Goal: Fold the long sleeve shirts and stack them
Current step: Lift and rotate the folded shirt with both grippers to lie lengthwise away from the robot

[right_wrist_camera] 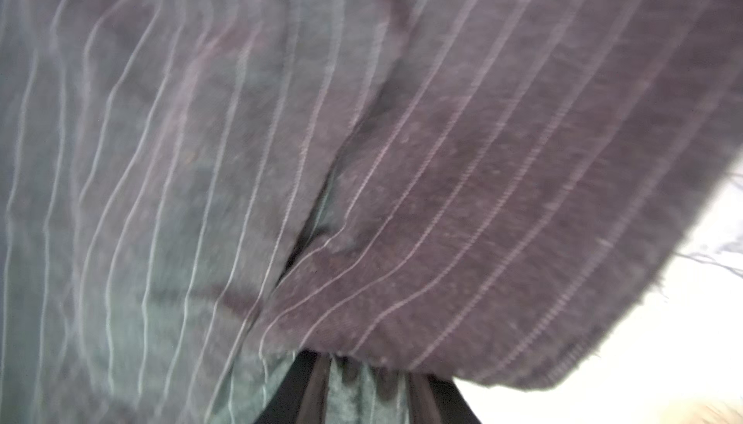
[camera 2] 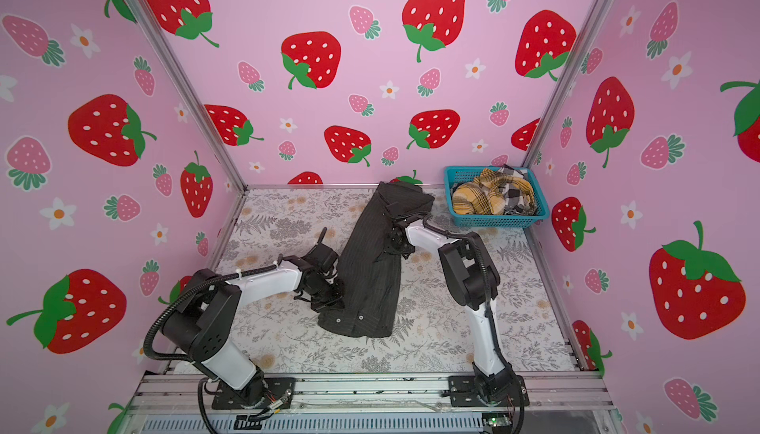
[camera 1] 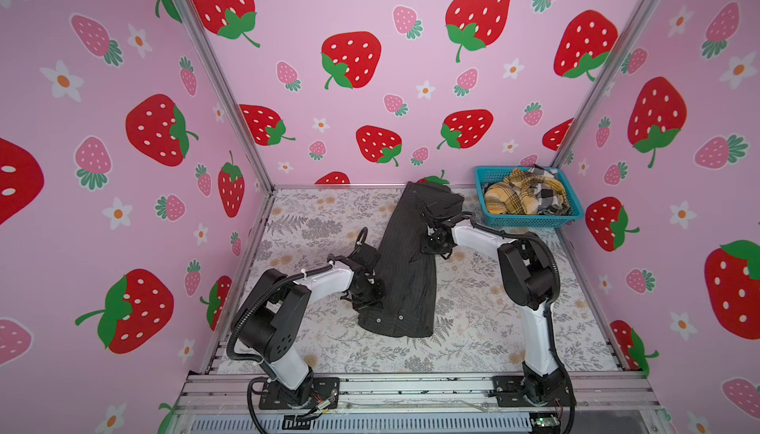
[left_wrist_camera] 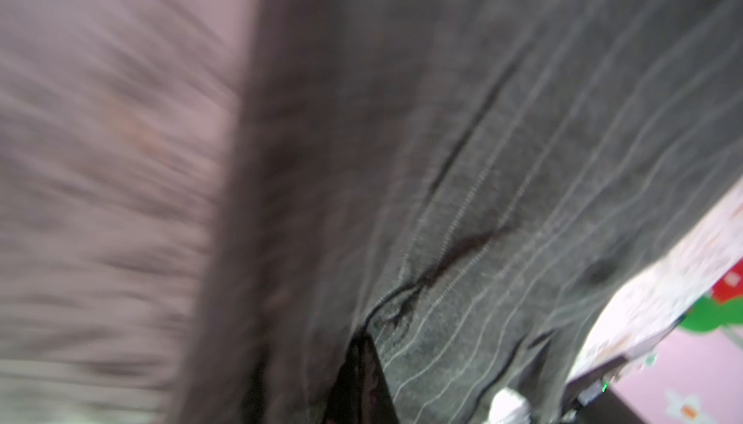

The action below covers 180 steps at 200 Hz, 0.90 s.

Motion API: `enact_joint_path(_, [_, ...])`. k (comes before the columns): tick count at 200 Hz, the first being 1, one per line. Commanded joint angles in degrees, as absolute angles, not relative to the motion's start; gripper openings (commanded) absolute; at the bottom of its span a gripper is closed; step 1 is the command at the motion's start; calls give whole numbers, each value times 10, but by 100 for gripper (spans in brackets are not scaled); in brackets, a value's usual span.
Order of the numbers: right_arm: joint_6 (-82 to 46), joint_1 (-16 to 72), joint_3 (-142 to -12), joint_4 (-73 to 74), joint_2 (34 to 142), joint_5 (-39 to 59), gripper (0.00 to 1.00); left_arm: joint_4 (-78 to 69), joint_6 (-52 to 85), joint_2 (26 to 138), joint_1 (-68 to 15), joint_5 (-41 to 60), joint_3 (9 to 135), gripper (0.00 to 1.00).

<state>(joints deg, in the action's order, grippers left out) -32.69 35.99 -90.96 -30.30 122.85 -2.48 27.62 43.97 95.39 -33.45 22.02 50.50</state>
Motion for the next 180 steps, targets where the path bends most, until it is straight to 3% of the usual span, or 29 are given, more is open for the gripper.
enact_joint_path(1, [-331,356,-879,-383,1178,-65,38,308,463,968,-397,246,514,0])
enact_joint_path(25, [-344,356,-784,-385,1069,-81,46,348,421,948,-418,258,565,0])
enact_joint_path(45, [-353,364,-747,-381,998,-74,49,379,396,912,-397,250,614,14])
enact_joint_path(70, [-366,391,-715,-328,968,-12,49,392,391,901,-343,233,647,17])
enact_joint_path(98, [-385,424,-705,-295,1007,11,40,367,401,938,-294,251,643,7])
enact_joint_path(116, [-393,435,-697,-268,1026,30,39,344,403,967,-291,274,653,7])
enact_joint_path(157, [-413,458,-678,-204,1040,94,46,299,430,1020,-288,275,650,1])
enact_joint_path(180, [-421,458,-678,-193,1065,95,44,277,442,1045,-286,275,631,0])
